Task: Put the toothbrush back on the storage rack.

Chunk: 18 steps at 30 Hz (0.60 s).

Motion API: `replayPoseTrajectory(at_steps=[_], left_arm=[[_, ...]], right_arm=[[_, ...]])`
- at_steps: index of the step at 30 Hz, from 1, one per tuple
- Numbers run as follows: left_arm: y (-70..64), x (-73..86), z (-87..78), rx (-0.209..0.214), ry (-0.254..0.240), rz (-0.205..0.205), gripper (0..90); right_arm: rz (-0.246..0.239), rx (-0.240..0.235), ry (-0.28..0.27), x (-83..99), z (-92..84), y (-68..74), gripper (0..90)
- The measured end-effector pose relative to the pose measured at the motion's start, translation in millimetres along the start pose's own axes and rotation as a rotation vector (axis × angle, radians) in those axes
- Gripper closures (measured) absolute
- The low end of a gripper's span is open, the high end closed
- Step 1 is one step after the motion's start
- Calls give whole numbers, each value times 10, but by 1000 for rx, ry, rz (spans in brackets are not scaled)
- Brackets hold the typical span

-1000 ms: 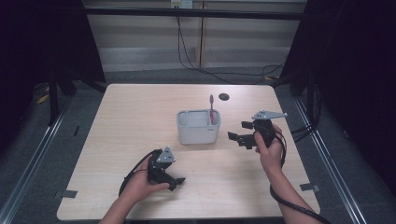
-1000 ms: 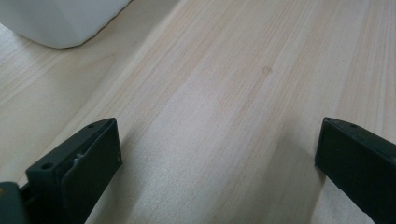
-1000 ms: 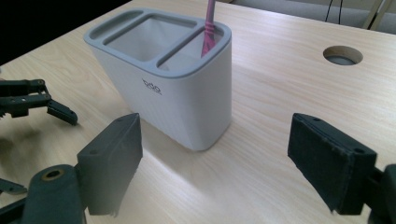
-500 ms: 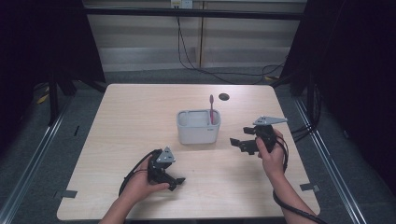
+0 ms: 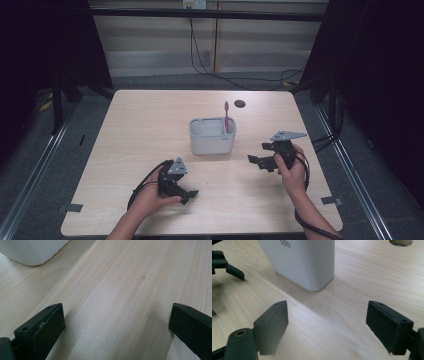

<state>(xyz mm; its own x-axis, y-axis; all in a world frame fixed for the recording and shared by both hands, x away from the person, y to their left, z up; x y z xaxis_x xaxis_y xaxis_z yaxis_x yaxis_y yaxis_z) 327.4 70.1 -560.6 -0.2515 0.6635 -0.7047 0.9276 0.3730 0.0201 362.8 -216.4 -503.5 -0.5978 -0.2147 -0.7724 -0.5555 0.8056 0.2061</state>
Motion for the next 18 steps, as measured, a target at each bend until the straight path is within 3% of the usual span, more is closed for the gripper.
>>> replayPoseTrajectory(at_steps=[8,18], left_arm=[[0,0,0,0,0,0,0],[0,0,0,0,0,0,0]], right_arm=[[5,9,25,125,22,-50,179],[-26,-2,45,230,48,-31,187]])
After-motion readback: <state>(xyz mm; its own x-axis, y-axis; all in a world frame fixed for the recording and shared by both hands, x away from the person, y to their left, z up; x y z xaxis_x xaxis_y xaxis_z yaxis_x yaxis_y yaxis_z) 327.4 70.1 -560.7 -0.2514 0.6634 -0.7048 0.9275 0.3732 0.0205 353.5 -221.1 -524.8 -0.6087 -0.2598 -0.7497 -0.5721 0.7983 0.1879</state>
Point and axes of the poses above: each handheld gripper's, and its own axes: z roughly forward along the jaws, x roughly out of its underside, y roughly to its left, the point moved 7 cm from there along z, roughly forward along the jaws, and after that the axes turned 4 degrees about z, right-handed, at the moved point
